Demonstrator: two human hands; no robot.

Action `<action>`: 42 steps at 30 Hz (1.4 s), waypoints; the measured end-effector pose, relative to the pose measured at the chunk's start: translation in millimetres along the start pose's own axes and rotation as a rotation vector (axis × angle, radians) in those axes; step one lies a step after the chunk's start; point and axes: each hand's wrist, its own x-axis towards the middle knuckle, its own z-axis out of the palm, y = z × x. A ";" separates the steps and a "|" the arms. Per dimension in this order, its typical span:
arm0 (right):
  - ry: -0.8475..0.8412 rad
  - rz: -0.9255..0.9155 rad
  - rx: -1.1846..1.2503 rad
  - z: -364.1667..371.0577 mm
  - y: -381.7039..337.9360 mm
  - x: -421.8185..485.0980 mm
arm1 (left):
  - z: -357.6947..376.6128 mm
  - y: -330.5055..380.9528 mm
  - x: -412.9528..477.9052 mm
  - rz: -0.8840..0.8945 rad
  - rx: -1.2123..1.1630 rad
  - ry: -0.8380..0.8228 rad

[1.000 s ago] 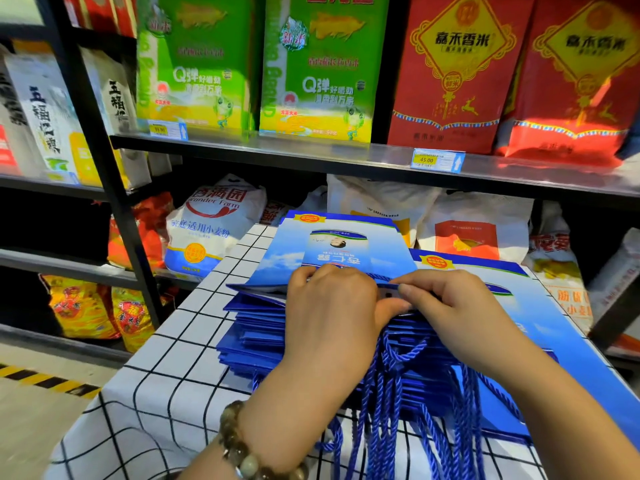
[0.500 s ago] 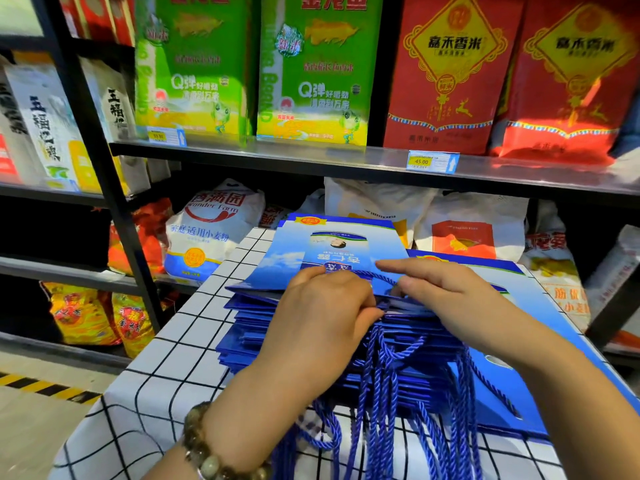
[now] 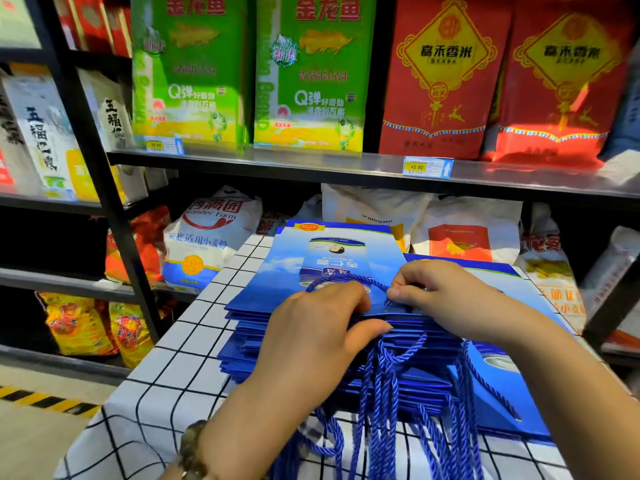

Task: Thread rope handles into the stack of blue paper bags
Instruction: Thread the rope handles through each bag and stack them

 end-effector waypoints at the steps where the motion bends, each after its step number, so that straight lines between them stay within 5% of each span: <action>1: 0.030 0.003 0.002 -0.5 1.9 0.1 | -0.4 -0.6 -0.4 -0.010 -0.019 -0.006; 7: 0.081 0.041 0.233 -4.9 10.4 -2.9 | -16.1 -1.1 -2.5 -0.095 -0.114 -0.037; 12: 0.307 0.199 0.252 -8.0 26.6 0.1 | -66.0 -31.6 20.1 -0.353 0.175 0.222; 15: 0.244 0.312 0.242 1.1 34.0 1.7 | -83.3 -67.8 22.3 -0.562 0.541 0.042; 20: 0.222 0.353 0.234 5.0 28.0 4.6 | -70.9 -103.4 11.3 -0.698 0.187 -0.246; 26: 0.208 0.323 0.222 5.7 23.7 6.3 | -66.0 -88.4 10.8 -0.660 -0.105 -0.091; 32: 0.298 0.245 0.384 -17.2 42.3 -11.2 | -68.2 -55.7 23.3 -0.466 -0.101 0.040; 42: 0.513 0.405 0.434 -96.5 113.0 -110.1 | 10.6 54.6 61.2 -0.236 0.074 -0.172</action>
